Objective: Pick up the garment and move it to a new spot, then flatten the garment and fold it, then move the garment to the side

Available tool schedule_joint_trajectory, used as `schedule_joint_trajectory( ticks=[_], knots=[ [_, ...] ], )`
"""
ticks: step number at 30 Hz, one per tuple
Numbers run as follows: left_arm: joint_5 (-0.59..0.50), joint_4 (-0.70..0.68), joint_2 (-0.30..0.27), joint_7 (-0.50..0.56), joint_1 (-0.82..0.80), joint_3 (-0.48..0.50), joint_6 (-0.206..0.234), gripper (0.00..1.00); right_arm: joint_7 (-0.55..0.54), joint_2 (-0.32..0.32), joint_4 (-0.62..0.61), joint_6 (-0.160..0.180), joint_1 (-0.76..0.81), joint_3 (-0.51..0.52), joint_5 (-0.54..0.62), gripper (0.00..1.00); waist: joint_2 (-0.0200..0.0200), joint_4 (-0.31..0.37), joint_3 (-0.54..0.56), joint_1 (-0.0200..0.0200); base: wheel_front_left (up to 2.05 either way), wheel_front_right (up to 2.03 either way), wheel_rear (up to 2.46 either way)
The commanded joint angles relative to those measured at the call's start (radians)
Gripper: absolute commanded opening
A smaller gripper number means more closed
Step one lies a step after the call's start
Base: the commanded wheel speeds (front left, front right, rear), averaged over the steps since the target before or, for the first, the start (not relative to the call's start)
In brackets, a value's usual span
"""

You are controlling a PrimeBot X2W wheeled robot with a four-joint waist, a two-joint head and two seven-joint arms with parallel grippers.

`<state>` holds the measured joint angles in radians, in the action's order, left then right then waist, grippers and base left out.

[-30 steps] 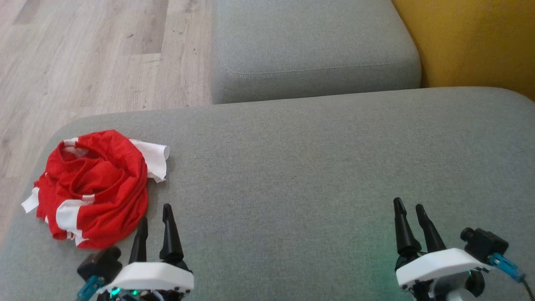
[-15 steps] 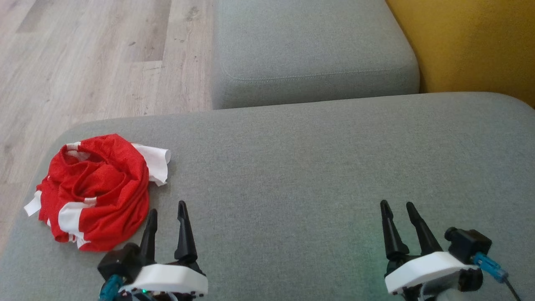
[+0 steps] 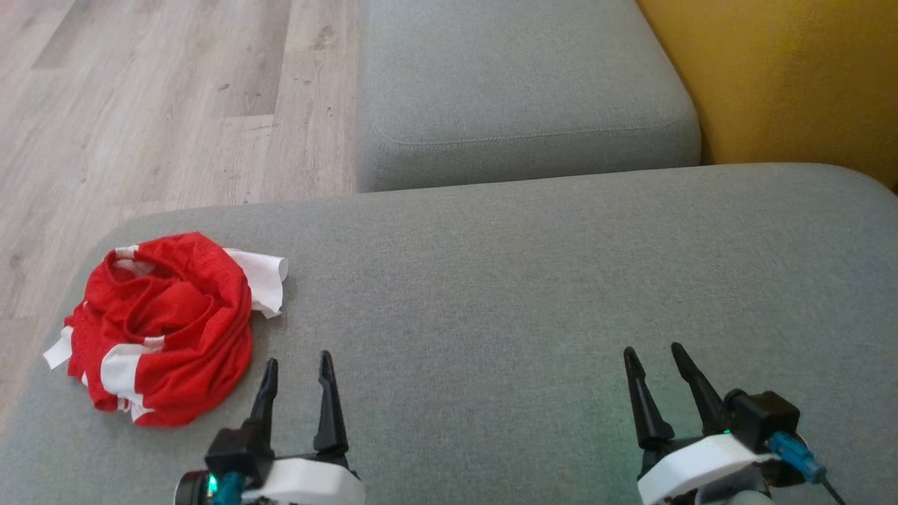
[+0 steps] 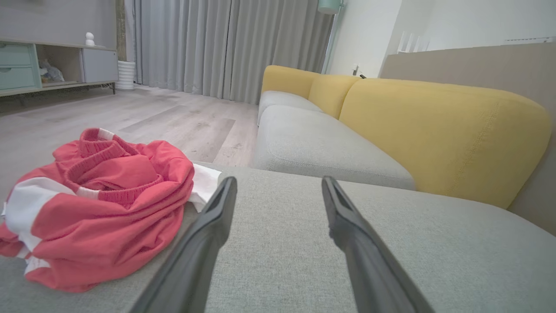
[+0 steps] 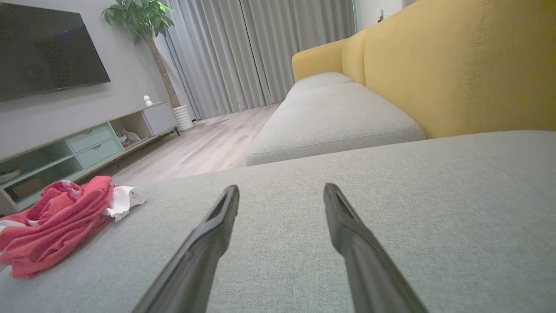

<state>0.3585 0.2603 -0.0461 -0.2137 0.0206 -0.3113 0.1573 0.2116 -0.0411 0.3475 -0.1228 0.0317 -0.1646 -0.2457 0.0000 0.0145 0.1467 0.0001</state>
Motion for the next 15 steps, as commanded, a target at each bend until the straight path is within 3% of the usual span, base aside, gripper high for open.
schedule_joint_trajectory(
  ticks=[1,15],
  knots=[
    [-0.035,-0.025,-0.004,-0.015,-0.054,0.016,0.011,1.0,0.018,-0.008,-0.024,-0.007,-0.037,-0.014,0.04,1.0,0.0,0.0,0.003,-0.0001,0.0,0.0,0.0],
    [-0.178,0.012,-0.004,-0.048,-0.052,-0.008,0.045,1.0,0.05,-0.009,0.004,-0.008,-0.026,0.007,0.17,1.0,0.0,-0.008,0.027,-0.0001,0.0,0.0,0.0]
  ],
)
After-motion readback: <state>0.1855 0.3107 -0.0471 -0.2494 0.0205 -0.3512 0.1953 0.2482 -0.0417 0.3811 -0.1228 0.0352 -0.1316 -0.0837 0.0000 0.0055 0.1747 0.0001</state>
